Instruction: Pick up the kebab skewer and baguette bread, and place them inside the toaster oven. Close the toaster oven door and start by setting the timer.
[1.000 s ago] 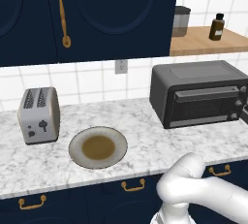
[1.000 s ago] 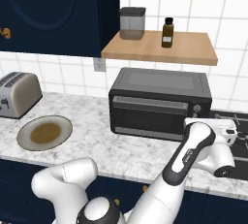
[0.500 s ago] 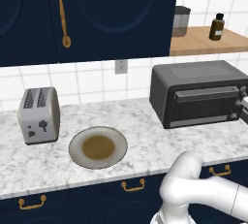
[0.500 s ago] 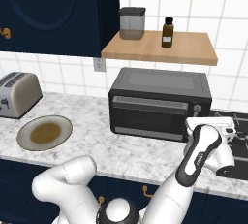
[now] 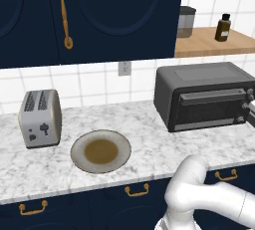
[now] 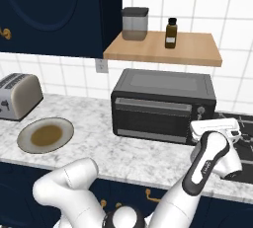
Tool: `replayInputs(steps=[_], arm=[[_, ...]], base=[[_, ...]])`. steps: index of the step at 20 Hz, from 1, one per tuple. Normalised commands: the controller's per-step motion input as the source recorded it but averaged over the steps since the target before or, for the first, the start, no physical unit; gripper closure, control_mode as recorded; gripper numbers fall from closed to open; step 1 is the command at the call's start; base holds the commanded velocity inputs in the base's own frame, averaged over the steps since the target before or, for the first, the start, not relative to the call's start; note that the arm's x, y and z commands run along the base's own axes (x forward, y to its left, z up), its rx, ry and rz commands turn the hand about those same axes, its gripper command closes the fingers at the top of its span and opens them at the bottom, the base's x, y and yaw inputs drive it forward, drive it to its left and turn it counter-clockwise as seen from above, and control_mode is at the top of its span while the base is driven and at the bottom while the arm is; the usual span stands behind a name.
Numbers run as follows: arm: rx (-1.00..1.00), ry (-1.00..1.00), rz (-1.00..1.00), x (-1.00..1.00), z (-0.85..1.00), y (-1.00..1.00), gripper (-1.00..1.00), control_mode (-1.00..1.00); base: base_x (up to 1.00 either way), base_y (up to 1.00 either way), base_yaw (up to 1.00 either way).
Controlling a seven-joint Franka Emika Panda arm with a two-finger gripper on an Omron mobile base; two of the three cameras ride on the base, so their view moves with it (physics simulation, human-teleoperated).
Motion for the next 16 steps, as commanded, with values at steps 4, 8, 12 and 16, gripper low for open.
replayInputs(steps=[4, 8, 12, 16], arm=[[-0.07, -0.01, -0.01, 0.0, 0.02, 0.0, -1.0, -1.0], [-0.07, 0.0, -0.04, 0.0, 0.06, 0.01, -1.0, -1.0], [-0.06, 0.0, -0.07, -0.07, 0.09, 0.01, -1.0, -1.0], [-0.03, 0.0, -0.14, -0.25, 0.03, 0.02, -1.0, -1.0]], base=[[0.0, 0.0, 0.0], [0.0, 0.0, 0.0], [0.0, 0.0, 0.0], [0.0, 0.0, 0.0]])
